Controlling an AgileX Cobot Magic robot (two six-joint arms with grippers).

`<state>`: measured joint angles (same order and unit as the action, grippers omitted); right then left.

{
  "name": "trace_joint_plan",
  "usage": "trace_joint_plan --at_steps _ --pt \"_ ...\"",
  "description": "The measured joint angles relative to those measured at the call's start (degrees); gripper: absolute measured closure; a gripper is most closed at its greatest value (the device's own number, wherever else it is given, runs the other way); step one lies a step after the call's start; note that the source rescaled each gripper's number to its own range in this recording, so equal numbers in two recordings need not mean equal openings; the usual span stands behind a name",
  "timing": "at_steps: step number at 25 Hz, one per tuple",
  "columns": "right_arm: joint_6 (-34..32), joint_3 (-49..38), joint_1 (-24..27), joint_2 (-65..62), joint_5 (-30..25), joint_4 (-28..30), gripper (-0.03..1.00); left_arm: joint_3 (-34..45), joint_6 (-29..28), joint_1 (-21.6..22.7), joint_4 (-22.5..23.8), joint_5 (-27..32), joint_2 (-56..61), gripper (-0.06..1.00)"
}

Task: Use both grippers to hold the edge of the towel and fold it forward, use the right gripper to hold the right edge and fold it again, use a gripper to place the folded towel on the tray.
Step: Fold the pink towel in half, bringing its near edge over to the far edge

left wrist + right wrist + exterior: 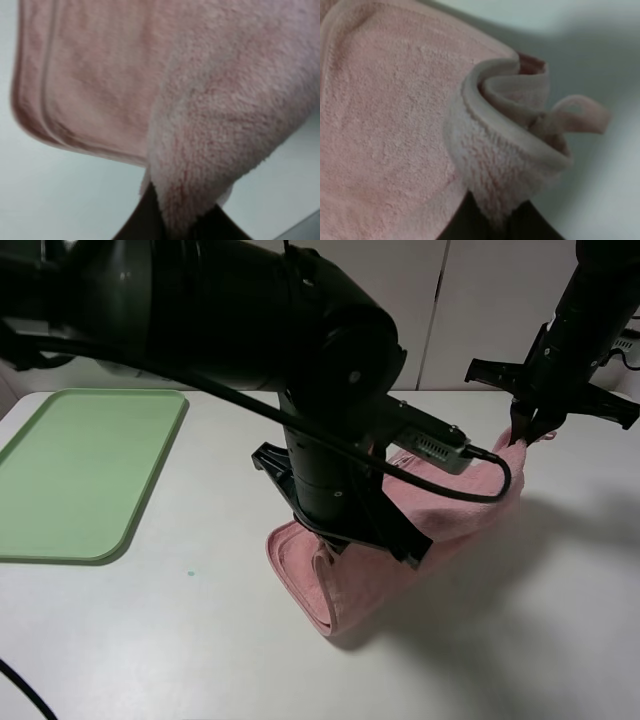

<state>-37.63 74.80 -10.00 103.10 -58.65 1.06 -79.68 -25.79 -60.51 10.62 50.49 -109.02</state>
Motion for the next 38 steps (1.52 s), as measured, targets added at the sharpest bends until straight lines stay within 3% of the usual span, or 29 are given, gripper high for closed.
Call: trace_joint_plan --at_steps 13,19,34,36,37,38 --pt "1.37 12.26 -7.63 9.06 -3.28 2.50 0.97 1.94 -0.15 2.40 0.09 -0.50 0.00 0.94" --pt "1.18 14.76 -7.98 11.63 -3.27 2.15 0.97 6.29 -1.68 3.50 0.04 -2.36 0.00 0.94" --pt "1.13 14.83 -7.98 13.11 -2.83 1.29 0.97 6.64 -2.42 4.86 0.63 -4.36 0.00 0.94" --pt "1.94 14.83 -7.98 13.11 -2.50 0.99 0.91 6.64 -2.85 5.08 1.17 -4.76 0.00 0.90" --pt "3.01 14.83 -7.98 12.93 -1.95 0.54 0.82 6.64 -2.90 5.10 1.38 -5.03 0.00 0.85" --pt "4.03 14.83 -7.98 12.62 -1.56 -0.18 0.64 6.64 -2.90 5.10 1.51 -5.70 0.00 0.75"
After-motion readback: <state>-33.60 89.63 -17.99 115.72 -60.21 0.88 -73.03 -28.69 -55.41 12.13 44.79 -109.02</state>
